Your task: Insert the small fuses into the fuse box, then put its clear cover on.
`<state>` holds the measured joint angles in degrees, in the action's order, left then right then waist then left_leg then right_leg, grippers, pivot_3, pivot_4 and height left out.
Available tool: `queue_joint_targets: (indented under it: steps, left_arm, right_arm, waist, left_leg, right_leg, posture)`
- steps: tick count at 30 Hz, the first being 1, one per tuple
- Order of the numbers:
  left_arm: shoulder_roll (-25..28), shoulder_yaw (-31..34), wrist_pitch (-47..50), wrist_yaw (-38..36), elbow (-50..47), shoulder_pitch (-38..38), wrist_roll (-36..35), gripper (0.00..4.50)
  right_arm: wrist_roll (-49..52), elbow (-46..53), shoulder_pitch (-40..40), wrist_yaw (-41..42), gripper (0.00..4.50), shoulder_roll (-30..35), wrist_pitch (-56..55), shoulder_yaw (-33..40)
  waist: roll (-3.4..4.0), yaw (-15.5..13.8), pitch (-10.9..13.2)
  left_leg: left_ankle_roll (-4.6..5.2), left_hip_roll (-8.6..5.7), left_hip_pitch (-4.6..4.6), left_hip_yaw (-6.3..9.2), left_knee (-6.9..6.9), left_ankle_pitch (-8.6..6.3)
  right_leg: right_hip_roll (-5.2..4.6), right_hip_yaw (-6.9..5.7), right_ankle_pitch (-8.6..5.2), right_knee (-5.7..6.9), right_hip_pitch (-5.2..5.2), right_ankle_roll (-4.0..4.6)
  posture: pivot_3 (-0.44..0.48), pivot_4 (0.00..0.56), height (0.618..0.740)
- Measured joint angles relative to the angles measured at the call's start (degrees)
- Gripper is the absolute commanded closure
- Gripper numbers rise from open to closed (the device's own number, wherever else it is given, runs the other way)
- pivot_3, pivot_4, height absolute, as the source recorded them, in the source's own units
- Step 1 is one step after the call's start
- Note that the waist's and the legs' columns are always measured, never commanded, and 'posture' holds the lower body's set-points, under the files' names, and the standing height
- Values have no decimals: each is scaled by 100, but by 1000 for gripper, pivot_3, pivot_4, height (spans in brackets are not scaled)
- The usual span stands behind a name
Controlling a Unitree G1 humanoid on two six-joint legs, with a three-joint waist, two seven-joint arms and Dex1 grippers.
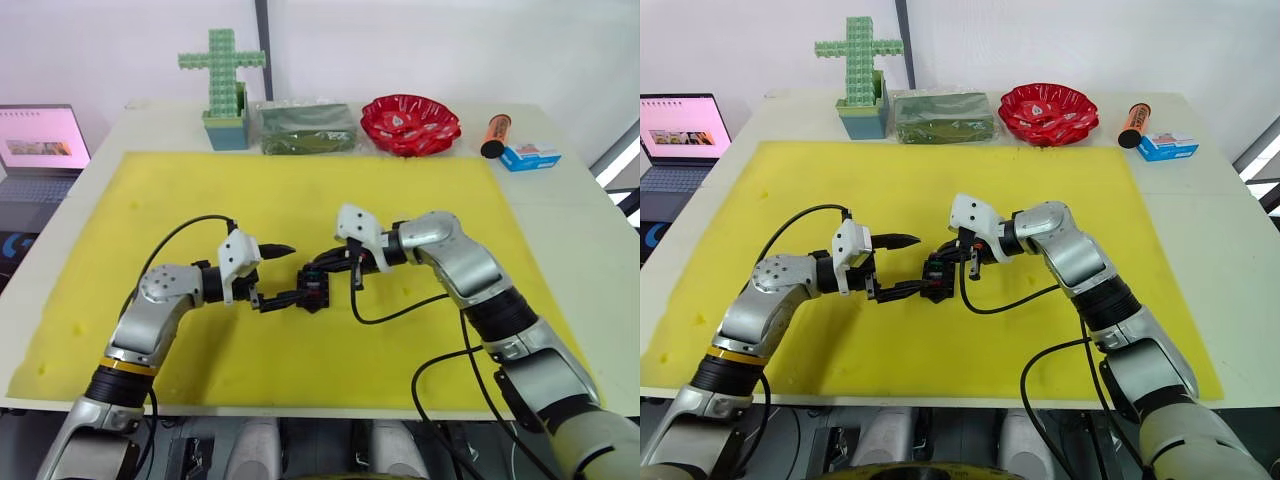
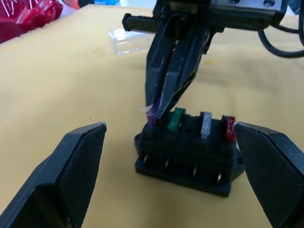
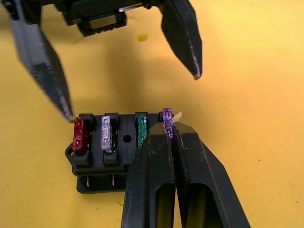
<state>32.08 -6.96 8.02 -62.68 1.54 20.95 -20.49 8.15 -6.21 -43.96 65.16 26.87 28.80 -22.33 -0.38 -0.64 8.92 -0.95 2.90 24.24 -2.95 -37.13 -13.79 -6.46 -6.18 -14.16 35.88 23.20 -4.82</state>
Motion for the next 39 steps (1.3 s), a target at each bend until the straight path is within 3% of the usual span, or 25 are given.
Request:
queue_joint_targets:
  steps: [17, 23, 39]
  left_arm:
    - [-124, 42, -133, -825, 970, 725, -7, 0]
    - [-140, 41, -133, -870, 1015, 750, 13, 0]
    - [-181, 38, -231, -944, 1087, 805, 128, 0]
  right_arm:
    - [-42, -299, -180, 228, 4492, -45, -50, -18]
    - [-96, -336, -177, 264, 2793, -43, -138, -41]
    - [107, -299, -176, 573, 2793, -37, 91, -24]
  waist:
    - [0, 5, 0]
    - [0, 5, 0]
    - [0, 6, 0]
  left_leg:
    - [-1, 0, -2, -1, 0, 1]
    - [-1, 0, -2, -2, 0, 1]
    - [-1, 0, -2, -2, 0, 1]
  right_leg:
    - [0, 0, 0, 6, 0, 0]
    - [0, 0, 0, 8, 0, 0]
    - [0, 0, 0, 10, 1, 0]
  posture:
    - [0, 150, 740]
    - [0, 150, 740]
    - [0, 150, 740]
